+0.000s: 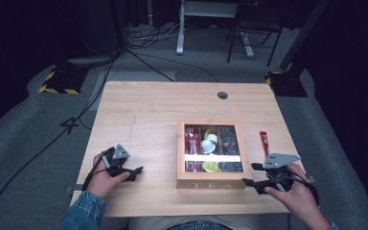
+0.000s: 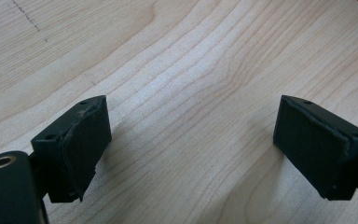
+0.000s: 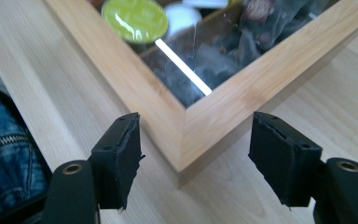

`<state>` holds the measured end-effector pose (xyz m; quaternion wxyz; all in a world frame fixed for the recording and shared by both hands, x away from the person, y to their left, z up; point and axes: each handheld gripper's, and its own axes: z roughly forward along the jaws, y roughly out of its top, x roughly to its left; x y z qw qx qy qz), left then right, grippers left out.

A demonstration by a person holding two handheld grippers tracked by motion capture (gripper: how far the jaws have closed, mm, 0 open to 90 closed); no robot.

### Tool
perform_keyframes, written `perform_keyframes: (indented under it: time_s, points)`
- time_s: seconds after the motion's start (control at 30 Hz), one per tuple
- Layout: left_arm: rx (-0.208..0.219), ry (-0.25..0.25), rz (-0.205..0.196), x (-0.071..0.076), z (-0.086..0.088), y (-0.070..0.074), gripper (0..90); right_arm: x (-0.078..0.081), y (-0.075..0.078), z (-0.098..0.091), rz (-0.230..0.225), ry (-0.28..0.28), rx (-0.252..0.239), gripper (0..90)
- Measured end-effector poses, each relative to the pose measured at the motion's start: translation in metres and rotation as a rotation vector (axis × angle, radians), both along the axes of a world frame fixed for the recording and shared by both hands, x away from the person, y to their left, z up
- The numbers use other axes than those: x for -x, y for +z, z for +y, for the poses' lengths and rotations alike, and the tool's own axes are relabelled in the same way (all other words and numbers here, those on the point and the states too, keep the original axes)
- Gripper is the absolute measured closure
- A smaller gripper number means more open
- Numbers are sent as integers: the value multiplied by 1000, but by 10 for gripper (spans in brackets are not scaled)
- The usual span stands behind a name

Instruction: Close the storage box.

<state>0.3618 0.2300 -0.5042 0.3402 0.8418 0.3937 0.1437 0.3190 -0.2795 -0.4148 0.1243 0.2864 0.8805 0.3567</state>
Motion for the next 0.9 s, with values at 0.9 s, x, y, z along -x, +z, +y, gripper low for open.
perform_keyframes:
  time_s: [0.9]
  points:
    - [-4, 12, -3, 2, 6, 0, 129, -30, 18, -96, -88, -317, -158, 328]
